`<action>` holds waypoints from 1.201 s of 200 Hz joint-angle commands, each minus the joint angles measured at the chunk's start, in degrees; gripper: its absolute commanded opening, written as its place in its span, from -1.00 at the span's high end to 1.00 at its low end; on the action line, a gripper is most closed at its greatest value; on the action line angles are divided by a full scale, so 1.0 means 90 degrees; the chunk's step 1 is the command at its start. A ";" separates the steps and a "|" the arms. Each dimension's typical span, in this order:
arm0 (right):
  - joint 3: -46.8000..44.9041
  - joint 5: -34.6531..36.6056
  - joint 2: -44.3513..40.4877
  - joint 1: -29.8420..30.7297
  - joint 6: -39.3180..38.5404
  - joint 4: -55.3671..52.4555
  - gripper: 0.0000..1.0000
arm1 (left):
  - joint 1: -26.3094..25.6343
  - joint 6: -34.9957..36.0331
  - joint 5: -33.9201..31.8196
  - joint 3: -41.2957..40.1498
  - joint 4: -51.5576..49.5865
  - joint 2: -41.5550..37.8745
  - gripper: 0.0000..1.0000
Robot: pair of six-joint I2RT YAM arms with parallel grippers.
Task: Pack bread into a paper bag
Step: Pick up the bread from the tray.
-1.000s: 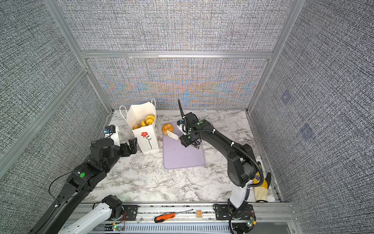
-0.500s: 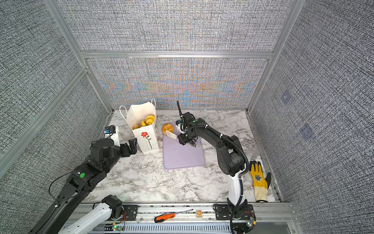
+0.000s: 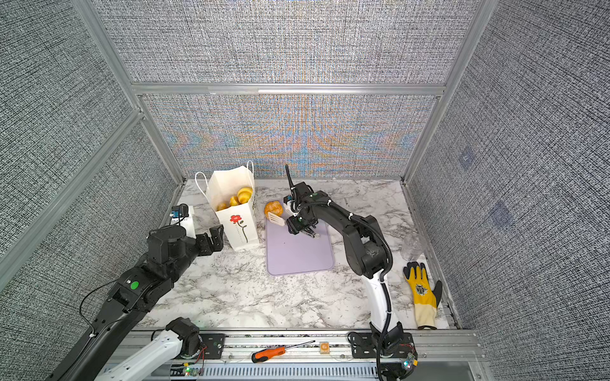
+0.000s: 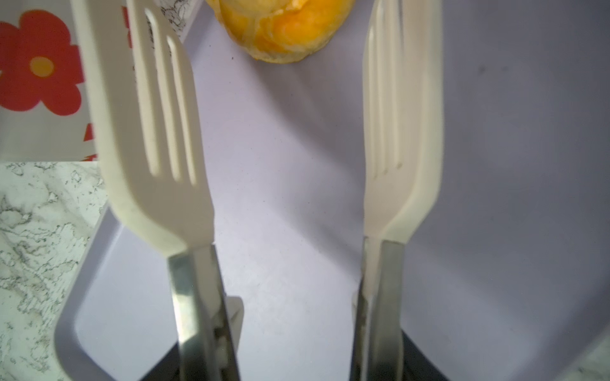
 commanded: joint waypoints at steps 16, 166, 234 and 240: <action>0.0419 -0.0040 0.0290 0.0002 -0.0012 -0.0183 -0.26 | 0.0001 -0.0010 0.0013 0.0015 -0.0008 0.0004 -0.99; 0.1511 -0.0090 0.1087 0.0017 0.0049 -0.0662 -0.27 | 0.0007 -0.0059 0.0003 -0.0074 0.0021 -0.0041 -0.99; 0.1869 0.0427 0.1312 0.0159 -0.0179 -0.1115 -0.20 | 0.0010 -0.0103 -0.0010 -0.0096 -0.0046 -0.0131 -0.99; 0.1872 0.0451 0.1304 0.0159 -0.0189 -0.1127 -0.18 | 0.0002 -0.0107 -0.0016 -0.0099 -0.0055 -0.0141 -0.99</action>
